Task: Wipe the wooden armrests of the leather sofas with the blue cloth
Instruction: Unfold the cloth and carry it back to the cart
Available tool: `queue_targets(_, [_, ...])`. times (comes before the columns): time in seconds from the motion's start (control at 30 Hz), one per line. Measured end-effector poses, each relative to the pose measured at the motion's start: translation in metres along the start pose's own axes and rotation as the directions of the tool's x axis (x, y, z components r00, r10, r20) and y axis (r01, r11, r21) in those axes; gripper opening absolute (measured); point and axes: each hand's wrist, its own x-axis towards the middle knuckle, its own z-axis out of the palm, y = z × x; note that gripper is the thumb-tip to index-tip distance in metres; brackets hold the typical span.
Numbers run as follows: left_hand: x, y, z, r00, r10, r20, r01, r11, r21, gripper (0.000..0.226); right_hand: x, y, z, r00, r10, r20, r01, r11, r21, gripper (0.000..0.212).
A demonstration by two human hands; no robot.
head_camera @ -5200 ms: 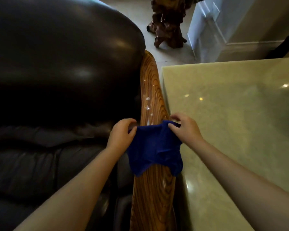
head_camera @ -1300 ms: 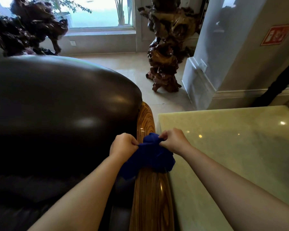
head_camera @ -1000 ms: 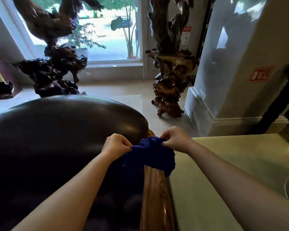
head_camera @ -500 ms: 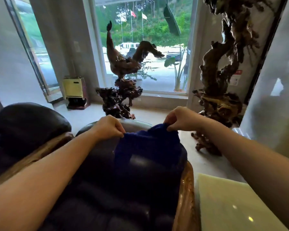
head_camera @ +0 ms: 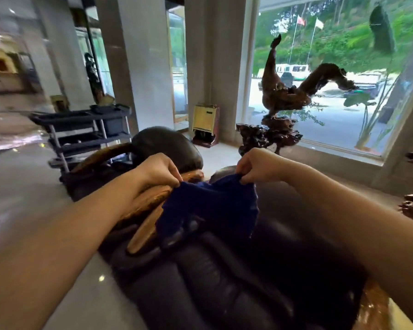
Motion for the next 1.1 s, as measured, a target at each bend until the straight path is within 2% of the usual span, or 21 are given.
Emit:
queue_targets(0.2, [-0.05, -0.119, -0.06, 0.985, -0.166, -0.051, 0.158, 0.979, -0.129, 0.025, 0.088, -0.104, 0.06, 0.99, -0.111, 0.082, 0.107, 0.993, 0.051, 0.018])
queue_targets(0.37, [-0.091, -0.206, -0.114, 0.959, -0.269, -0.089, 0.257, 0.958, -0.126, 0.014, 0.159, -0.196, 0.101, 0.972, -0.205, 0.117, 0.195, 0.977, 0.091, 0.016])
queue_targets(0.57, [-0.116, -0.29, -0.165, 0.915, -0.38, -0.136, 0.346, 0.912, -0.218, 0.009, 0.233, -0.274, 0.13, 0.937, -0.322, 0.133, 0.303, 0.942, 0.145, 0.017])
queue_targets(0.87, [-0.101, -0.413, -0.212, 0.837, -0.524, -0.155, 0.441, 0.815, -0.376, 0.01, 0.379, -0.35, 0.171, 0.853, -0.499, 0.153, 0.469, 0.862, 0.195, 0.019])
queue_targets(1.1, [-0.048, -0.517, -0.285, 0.791, -0.574, -0.21, 0.454, 0.782, -0.428, 0.012, 0.528, -0.402, 0.186, 0.781, -0.6, 0.172, 0.562, 0.796, 0.227, 0.018])
